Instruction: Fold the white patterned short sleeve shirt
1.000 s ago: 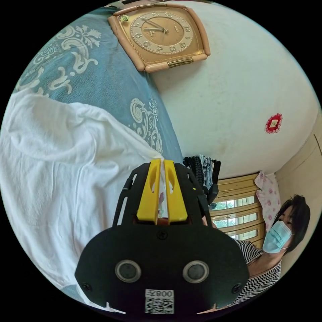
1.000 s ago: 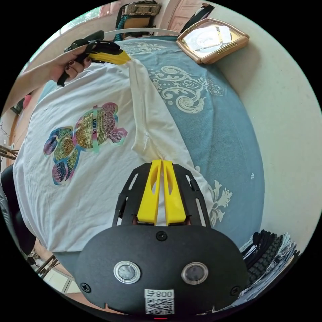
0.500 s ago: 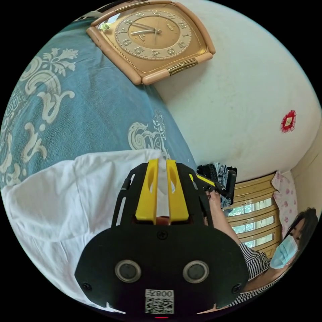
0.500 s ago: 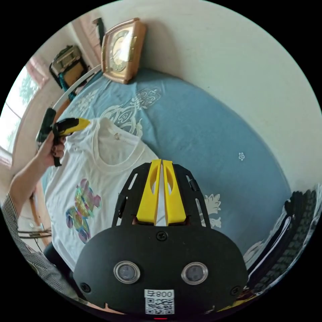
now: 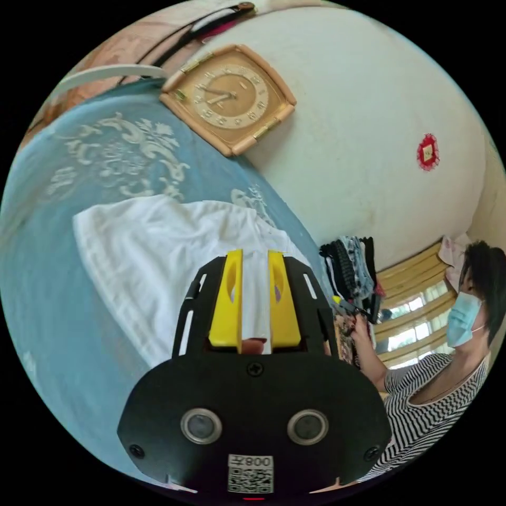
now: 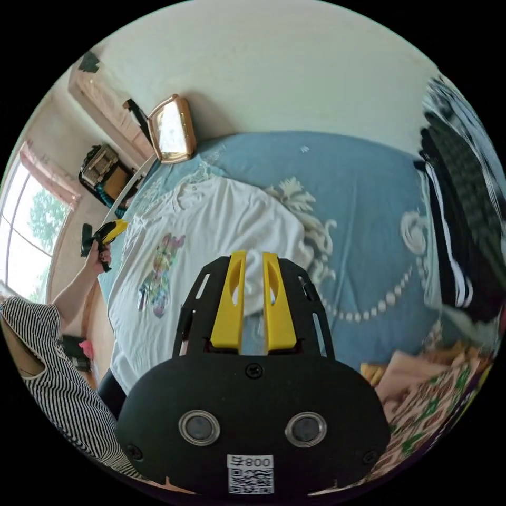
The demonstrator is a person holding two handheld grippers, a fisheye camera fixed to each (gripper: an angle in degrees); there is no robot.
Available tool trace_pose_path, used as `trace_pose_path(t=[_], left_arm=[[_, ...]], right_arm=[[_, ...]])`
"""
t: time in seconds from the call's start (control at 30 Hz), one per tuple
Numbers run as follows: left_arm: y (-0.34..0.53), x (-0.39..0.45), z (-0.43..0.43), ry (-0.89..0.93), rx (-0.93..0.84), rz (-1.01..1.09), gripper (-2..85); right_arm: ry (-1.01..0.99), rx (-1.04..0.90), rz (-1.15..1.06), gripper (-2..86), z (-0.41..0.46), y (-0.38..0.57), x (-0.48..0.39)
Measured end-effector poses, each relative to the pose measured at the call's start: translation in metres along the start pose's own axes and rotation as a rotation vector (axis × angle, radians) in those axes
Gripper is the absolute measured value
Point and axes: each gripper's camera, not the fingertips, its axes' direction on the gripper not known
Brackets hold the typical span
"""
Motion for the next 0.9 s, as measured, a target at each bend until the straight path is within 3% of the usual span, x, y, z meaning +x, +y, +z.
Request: trace_pose_path(t=[0.1, 0.23, 0.63, 0.9], left_arm=[[0.033, -0.005, -0.049, -0.139, 0.077, -0.060, 8.6], [0.062, -0.013, -0.080, -0.299, 0.049, -0.144, 8.9], [0.069, 0.003, -0.082, -0.471, -0.063, -0.151, 2.5], [0.064, 0.019, -0.119, -0.534, -0.029, -0.110, 1.0]], right_arm=[[-0.010, -0.047, 0.135, 7.3, 0.000, 0.050, 0.027], [-0.111, -0.070, 0.251, 8.0, 0.011, 0.079, 0.054], [-0.180, -0.084, 0.324, 2.1, 0.034, 0.092, 0.097], [-0.061, -0.099, 0.269, 0.4, 0.016, 0.086, 0.110]])
